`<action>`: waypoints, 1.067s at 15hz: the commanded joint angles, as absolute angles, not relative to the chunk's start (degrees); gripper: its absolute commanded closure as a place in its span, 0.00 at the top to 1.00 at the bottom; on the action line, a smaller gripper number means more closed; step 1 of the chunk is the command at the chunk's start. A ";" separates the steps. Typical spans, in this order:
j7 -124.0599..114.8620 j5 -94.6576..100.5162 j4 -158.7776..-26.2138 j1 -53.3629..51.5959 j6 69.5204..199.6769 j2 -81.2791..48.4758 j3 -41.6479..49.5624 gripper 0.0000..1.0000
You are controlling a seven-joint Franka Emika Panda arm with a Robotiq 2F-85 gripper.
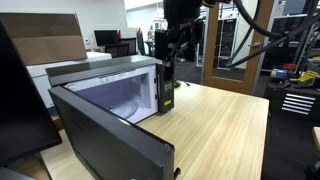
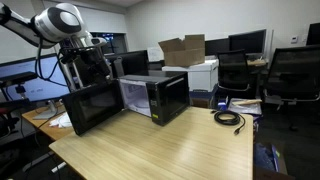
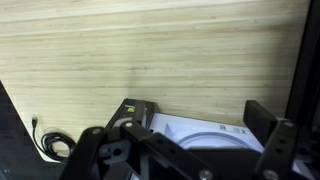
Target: Close the microwave door
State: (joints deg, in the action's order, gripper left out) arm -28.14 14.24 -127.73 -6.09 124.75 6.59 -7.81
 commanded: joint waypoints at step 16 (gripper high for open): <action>-26.03 12.03 -128.59 -6.30 125.88 7.30 -8.27 1.00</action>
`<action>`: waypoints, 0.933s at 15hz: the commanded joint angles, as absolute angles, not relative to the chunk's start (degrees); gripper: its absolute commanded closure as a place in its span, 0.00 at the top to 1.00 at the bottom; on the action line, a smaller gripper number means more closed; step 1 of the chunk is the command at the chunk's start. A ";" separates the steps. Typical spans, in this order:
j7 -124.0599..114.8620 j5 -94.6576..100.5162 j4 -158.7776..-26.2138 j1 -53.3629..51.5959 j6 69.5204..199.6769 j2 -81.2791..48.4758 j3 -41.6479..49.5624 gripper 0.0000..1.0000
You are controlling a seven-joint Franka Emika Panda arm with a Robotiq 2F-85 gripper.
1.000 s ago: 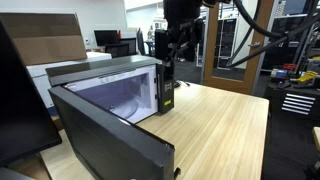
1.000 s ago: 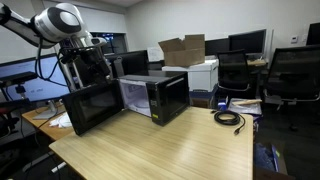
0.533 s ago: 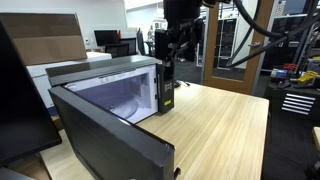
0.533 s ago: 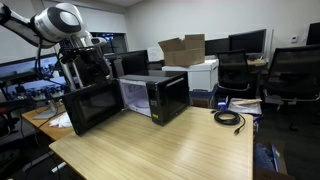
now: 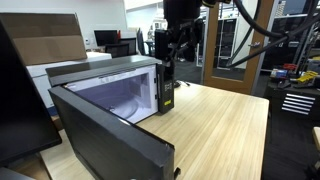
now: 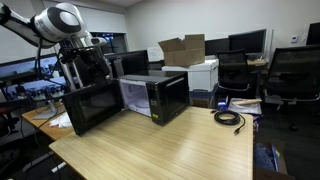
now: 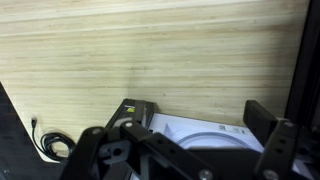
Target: Close the microwave door
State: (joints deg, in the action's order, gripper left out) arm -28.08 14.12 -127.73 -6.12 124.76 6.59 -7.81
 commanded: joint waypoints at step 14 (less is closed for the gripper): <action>-6.95 -6.15 -124.01 -17.72 133.76 2.84 -16.86 1.00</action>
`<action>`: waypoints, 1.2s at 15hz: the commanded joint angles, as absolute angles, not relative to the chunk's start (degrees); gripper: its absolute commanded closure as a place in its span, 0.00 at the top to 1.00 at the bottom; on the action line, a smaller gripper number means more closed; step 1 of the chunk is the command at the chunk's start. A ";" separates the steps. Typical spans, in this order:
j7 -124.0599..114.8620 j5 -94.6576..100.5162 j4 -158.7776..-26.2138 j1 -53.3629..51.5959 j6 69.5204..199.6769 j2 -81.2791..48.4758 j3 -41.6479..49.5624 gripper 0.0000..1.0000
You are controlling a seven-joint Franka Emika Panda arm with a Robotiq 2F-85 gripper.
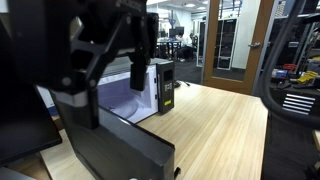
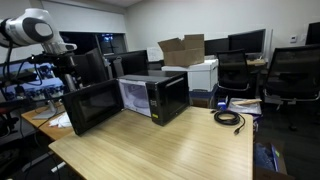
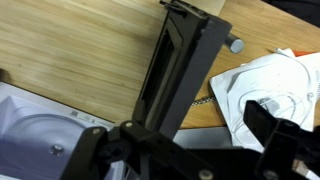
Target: Close the microwave door
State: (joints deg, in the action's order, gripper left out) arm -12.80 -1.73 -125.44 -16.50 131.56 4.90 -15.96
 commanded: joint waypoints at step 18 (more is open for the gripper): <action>5.61 -13.17 -127.87 -19.53 136.92 -2.02 -19.44 0.09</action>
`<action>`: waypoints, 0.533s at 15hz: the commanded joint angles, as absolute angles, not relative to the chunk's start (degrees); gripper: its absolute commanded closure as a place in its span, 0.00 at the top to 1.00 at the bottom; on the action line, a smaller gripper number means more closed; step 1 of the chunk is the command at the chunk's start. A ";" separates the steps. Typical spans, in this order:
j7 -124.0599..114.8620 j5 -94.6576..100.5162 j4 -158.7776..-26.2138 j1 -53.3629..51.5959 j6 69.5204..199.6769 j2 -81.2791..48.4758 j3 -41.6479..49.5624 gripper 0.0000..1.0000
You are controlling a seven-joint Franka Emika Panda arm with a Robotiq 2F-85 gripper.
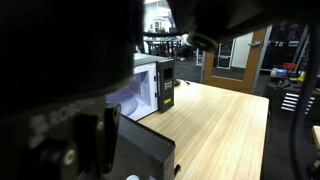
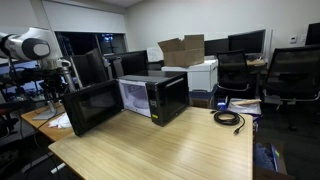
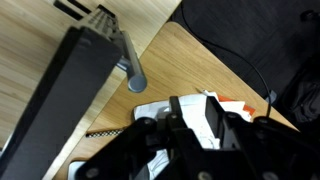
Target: Close the microwave door
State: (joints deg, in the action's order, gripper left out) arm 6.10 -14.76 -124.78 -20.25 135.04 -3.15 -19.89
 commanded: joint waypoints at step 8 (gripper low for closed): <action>-4.65 3.82 -133.25 -17.36 141.63 1.17 -15.54 0.03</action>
